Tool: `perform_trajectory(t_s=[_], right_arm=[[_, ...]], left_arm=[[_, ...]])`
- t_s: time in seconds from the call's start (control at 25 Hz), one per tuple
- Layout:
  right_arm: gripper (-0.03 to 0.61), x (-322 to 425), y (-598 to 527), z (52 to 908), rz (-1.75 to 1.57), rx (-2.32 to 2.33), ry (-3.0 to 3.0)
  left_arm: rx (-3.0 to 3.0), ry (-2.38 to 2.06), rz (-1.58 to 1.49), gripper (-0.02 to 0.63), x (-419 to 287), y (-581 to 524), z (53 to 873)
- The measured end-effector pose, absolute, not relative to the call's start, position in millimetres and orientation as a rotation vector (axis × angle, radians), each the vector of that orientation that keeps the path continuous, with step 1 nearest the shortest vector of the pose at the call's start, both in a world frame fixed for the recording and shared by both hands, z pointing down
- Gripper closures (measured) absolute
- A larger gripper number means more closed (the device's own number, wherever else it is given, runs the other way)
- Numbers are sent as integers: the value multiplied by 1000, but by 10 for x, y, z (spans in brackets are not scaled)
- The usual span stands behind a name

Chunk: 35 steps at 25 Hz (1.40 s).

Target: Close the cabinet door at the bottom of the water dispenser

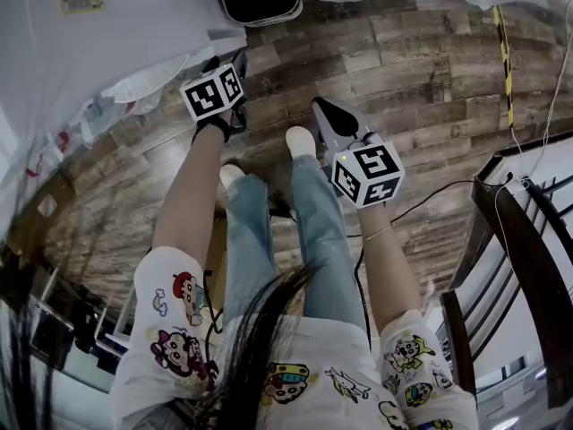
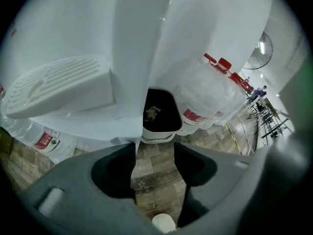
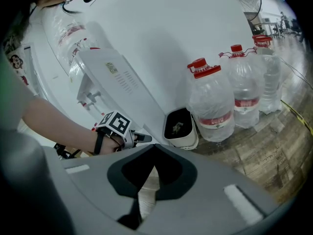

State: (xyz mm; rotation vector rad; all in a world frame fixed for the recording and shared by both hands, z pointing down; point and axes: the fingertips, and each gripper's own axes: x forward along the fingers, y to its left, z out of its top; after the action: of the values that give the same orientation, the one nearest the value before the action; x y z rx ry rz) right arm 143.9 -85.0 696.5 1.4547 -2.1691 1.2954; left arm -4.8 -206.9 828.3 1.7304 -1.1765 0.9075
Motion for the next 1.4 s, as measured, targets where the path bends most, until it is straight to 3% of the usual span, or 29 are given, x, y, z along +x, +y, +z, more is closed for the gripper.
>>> perform_trajectory(t_s=[0.8,1.4], right_arm=[[569,1533,-736,6770,1268,1442,-2185],[569,1652,-873,5174,1040,1507,-2300]], left_arm=[[1846,-1147,940,347,114,-2101,8000],[1959,-1088,754,347,103,-1437,6294]])
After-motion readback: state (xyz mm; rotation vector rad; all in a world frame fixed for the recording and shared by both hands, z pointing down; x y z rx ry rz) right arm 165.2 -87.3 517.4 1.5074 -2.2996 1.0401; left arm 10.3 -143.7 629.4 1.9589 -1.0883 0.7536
